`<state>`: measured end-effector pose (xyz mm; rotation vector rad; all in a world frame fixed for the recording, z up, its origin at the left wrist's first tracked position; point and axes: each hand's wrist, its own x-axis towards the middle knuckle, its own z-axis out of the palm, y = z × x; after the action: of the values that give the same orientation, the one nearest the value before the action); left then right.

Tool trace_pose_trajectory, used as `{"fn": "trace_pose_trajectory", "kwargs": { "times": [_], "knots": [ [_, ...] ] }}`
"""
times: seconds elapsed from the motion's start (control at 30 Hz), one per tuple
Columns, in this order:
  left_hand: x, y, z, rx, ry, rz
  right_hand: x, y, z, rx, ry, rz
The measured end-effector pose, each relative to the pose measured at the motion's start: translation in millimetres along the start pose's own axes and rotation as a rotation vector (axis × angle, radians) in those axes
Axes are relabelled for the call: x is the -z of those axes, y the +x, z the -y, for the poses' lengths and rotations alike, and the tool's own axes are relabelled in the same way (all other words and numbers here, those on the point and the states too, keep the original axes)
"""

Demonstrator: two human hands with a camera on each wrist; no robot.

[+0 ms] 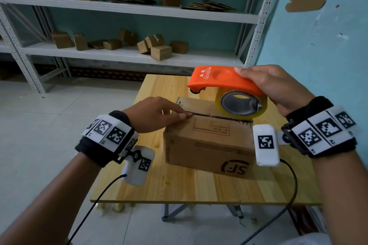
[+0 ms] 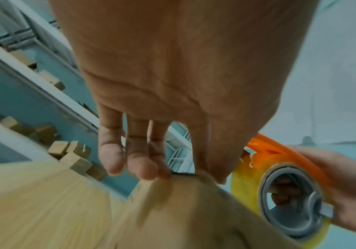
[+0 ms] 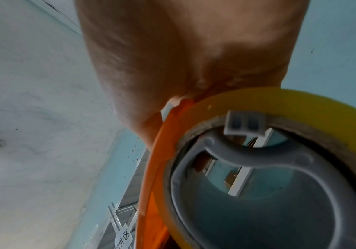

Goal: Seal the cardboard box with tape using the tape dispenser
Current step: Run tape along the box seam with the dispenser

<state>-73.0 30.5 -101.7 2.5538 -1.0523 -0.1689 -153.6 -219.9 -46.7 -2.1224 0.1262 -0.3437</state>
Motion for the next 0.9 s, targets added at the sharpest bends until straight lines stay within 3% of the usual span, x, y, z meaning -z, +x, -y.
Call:
{"fn": "trace_pose_trajectory", "kwargs": {
  "times": [0.13,0.43,0.67,0.77,0.9],
  "knots": [
    [-4,-1,-2,-0.077,-0.046,-0.049,3,0,-1,0.003,-0.014,0.013],
    [-6,-2,2,-0.055,-0.199,-0.084,-3,6,-6,0.016,-0.039,0.036],
    [-6,5,7,0.157,-0.642,-0.231,-6,11,-7,0.030,-0.080,0.097],
    [-4,8,2,0.228,-0.922,-0.237,-8,13,-7,0.039,-0.092,0.113],
    [-6,15,-4,0.271,-1.105,-0.185,-10,14,-5,0.068,-0.126,0.117]
  ]
}}
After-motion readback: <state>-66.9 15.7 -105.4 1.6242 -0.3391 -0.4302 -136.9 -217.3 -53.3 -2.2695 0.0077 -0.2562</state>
